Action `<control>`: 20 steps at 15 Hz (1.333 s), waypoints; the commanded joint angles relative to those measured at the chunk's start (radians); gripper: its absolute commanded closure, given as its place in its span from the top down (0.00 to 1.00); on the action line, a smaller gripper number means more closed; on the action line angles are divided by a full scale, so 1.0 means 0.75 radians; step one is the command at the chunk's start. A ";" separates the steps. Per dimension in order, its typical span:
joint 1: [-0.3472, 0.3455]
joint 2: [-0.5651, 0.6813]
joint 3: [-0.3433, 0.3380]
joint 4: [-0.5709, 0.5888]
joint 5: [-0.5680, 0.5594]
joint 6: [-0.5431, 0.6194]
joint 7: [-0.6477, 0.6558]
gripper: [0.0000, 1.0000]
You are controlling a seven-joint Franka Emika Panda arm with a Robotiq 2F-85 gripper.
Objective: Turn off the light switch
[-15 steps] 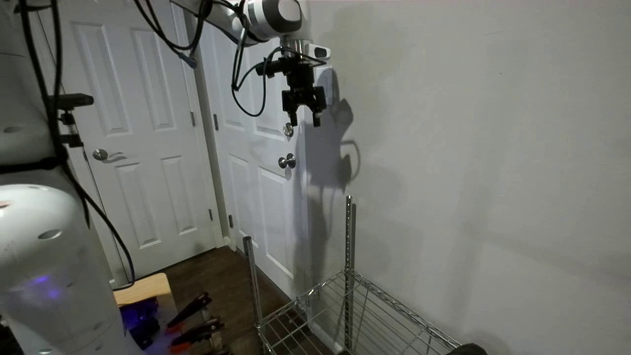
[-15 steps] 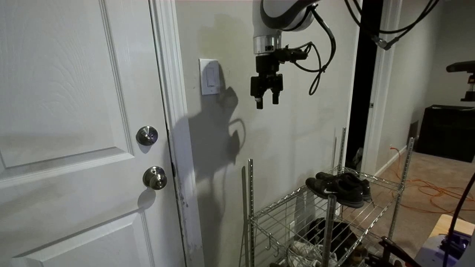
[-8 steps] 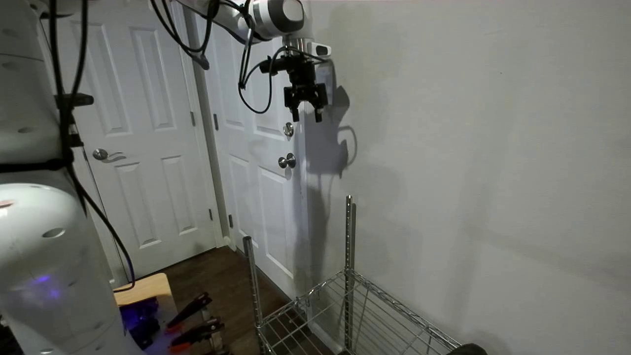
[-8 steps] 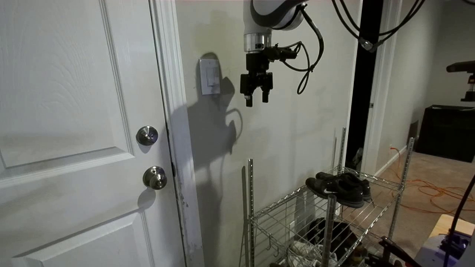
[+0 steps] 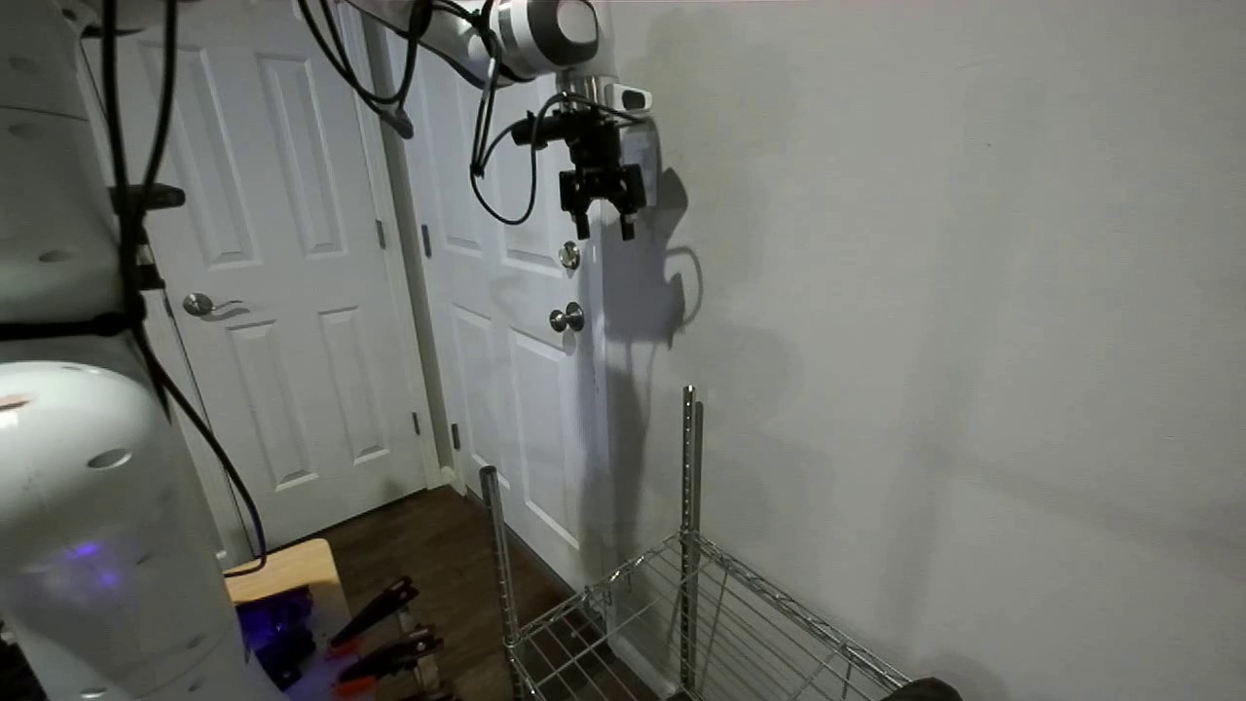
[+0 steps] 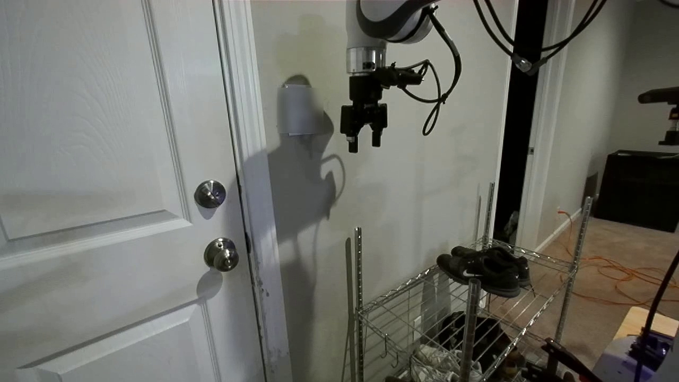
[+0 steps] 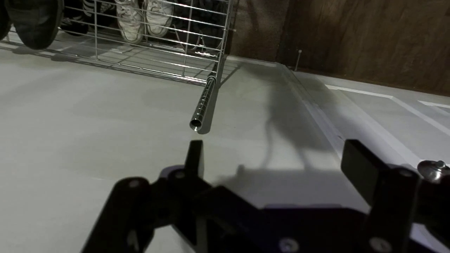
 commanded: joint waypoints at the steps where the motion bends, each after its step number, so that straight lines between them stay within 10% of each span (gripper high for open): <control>1: 0.032 0.005 0.015 0.013 0.034 0.097 0.025 1.00; 9: 0.059 -0.064 0.019 -0.142 0.024 0.577 0.080 0.98; 10: 0.060 -0.071 0.020 -0.164 0.015 0.651 0.080 0.74; 20: 0.057 -0.133 0.028 -0.264 0.032 0.879 0.083 0.16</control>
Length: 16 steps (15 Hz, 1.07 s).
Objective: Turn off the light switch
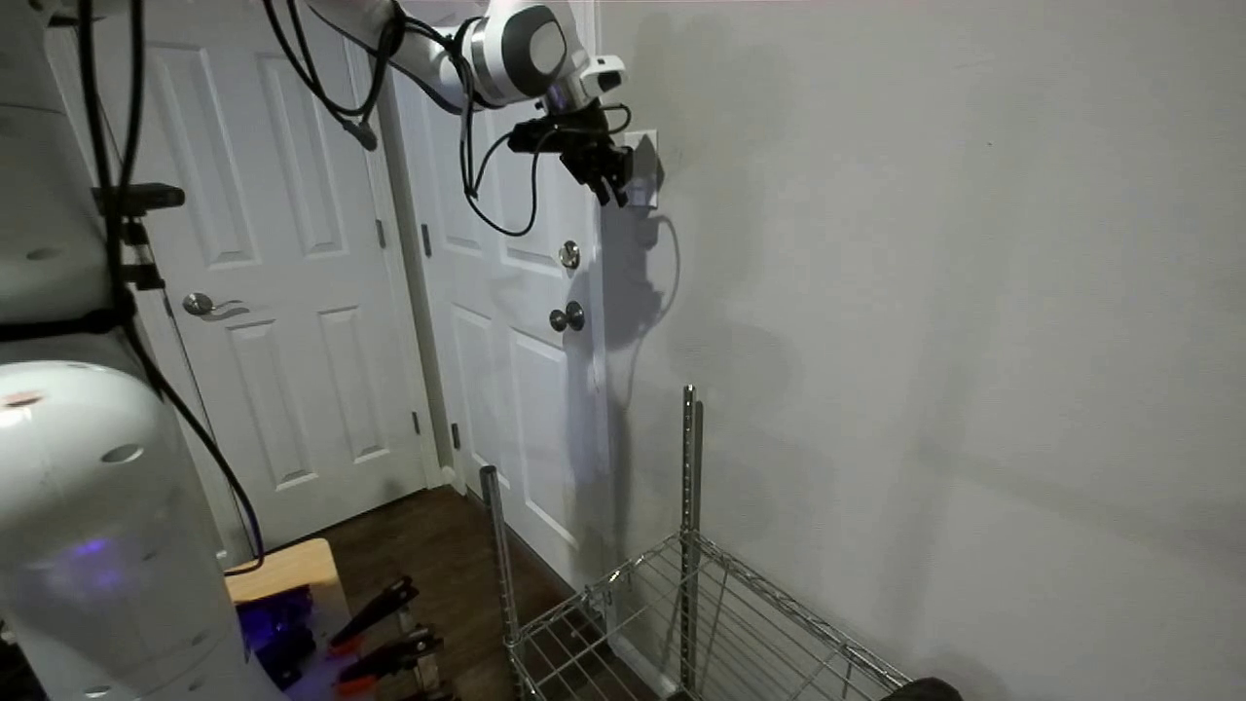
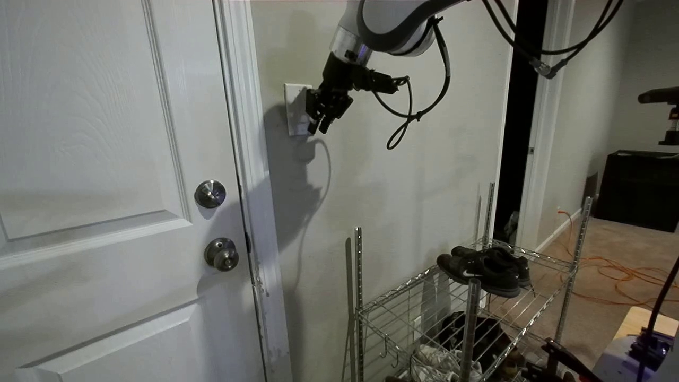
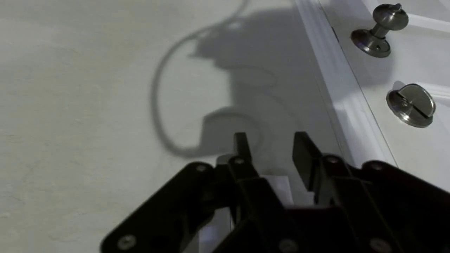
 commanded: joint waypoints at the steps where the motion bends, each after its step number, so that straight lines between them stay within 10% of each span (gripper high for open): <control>1: -0.001 -0.068 0.004 -0.078 0.012 0.085 0.028 0.08; 16: -0.011 -0.086 0.007 -0.145 -0.134 0.405 0.287 0.00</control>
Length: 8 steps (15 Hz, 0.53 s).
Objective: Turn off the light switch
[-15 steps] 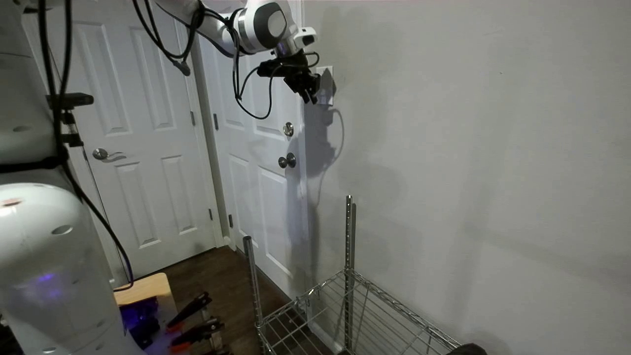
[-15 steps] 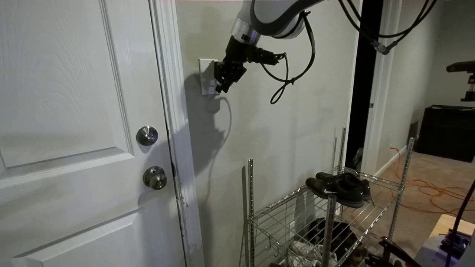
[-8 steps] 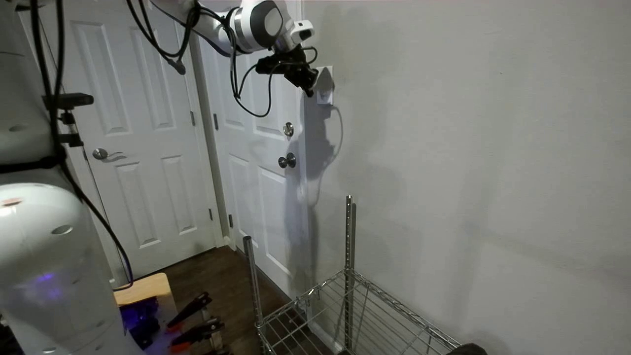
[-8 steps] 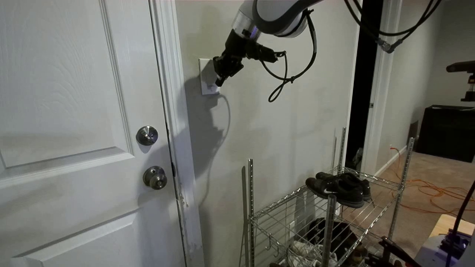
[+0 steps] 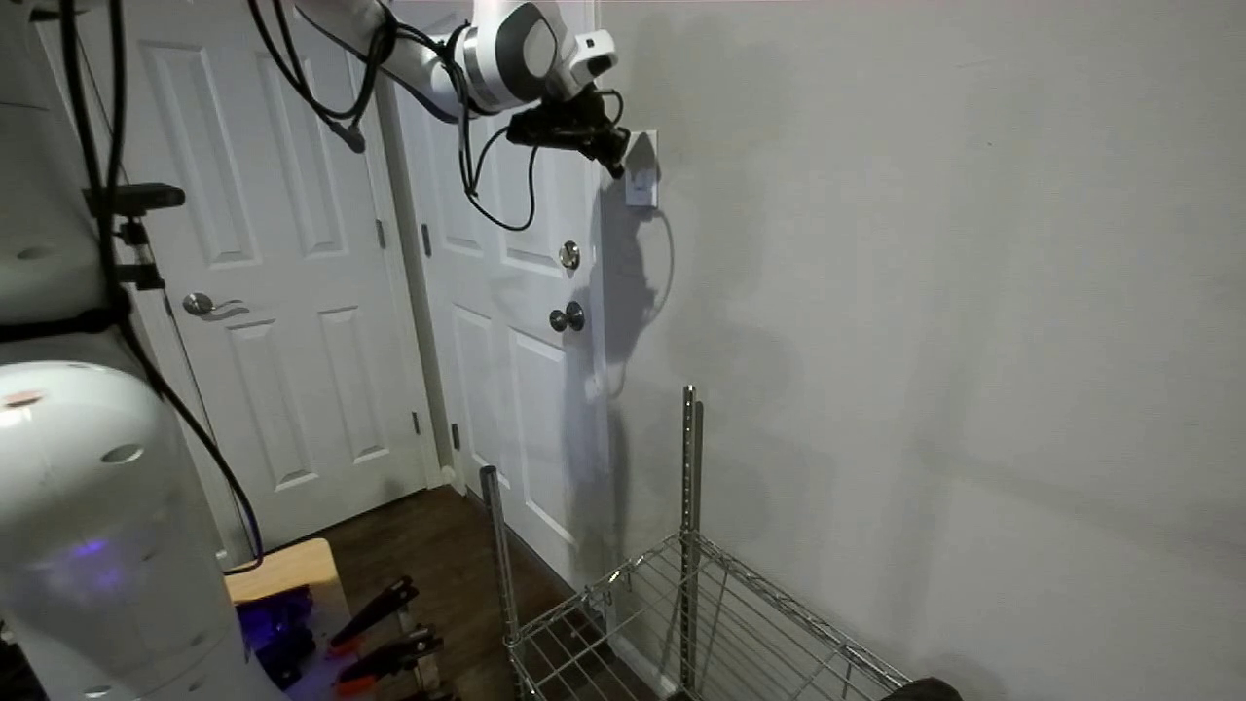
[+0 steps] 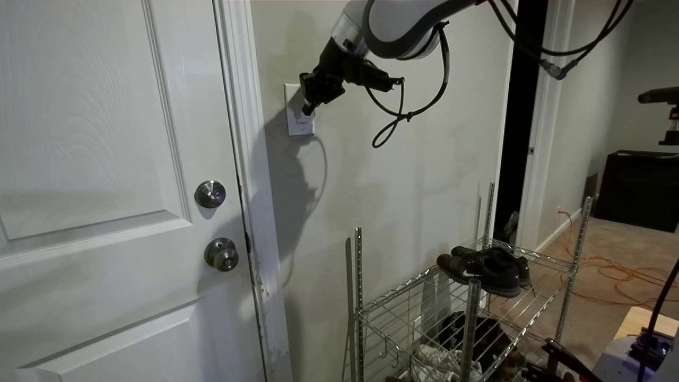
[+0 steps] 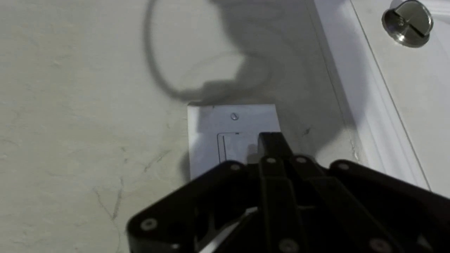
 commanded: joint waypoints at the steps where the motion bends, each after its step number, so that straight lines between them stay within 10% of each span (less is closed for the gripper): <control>1: -0.008 -0.049 -0.003 -0.080 -0.114 0.108 0.172 0.00; 8: -0.018 -0.022 -0.021 -0.037 -0.447 0.160 0.509 0.00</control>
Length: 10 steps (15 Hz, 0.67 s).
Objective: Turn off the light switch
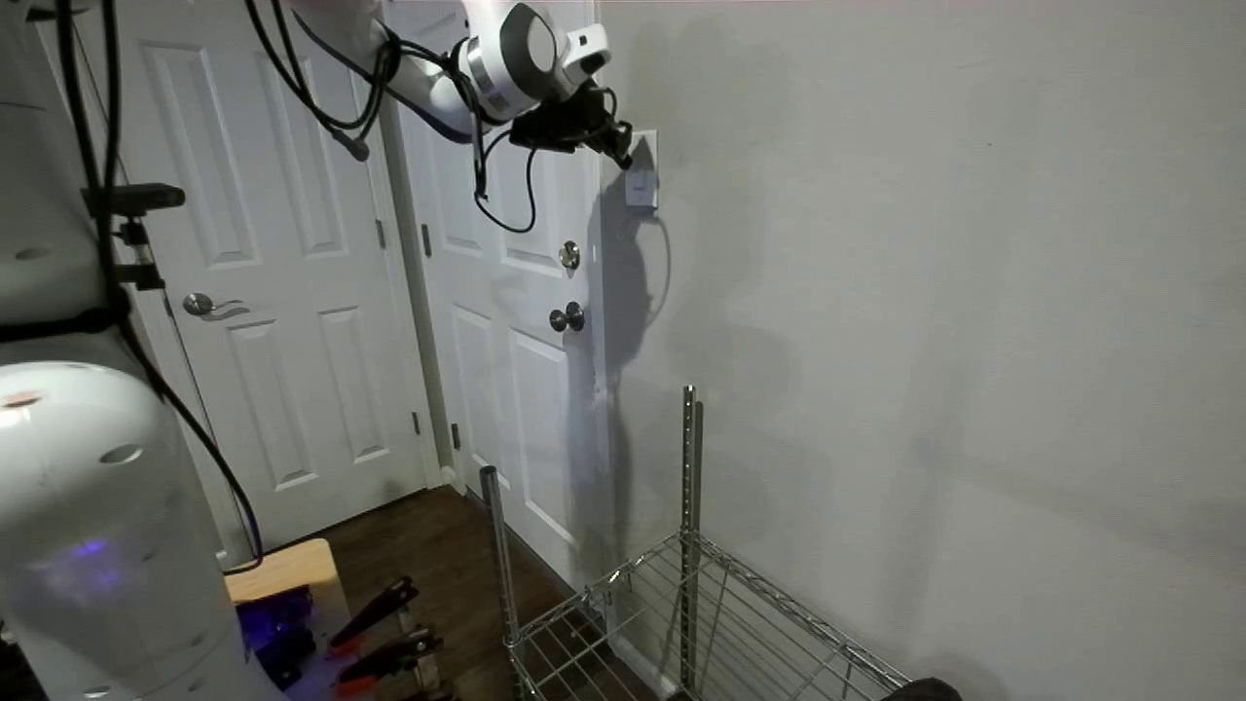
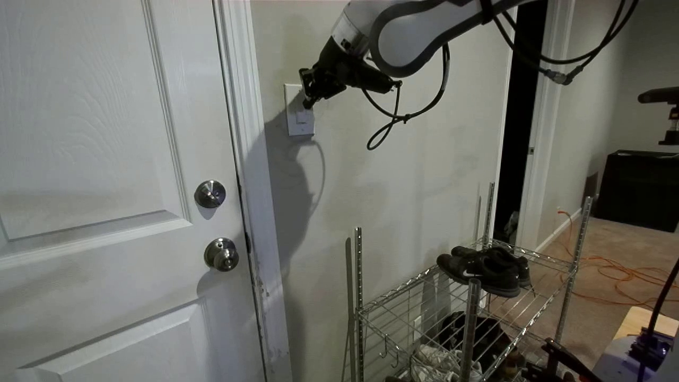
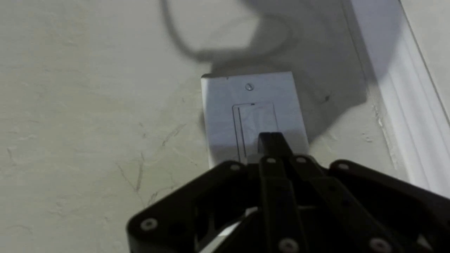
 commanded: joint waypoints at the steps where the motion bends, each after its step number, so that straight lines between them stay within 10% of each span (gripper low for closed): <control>1: -0.010 -0.011 -0.005 0.000 -0.163 0.020 0.166 0.00; 10: 0.003 0.010 -0.003 0.013 -0.188 -0.048 0.174 0.00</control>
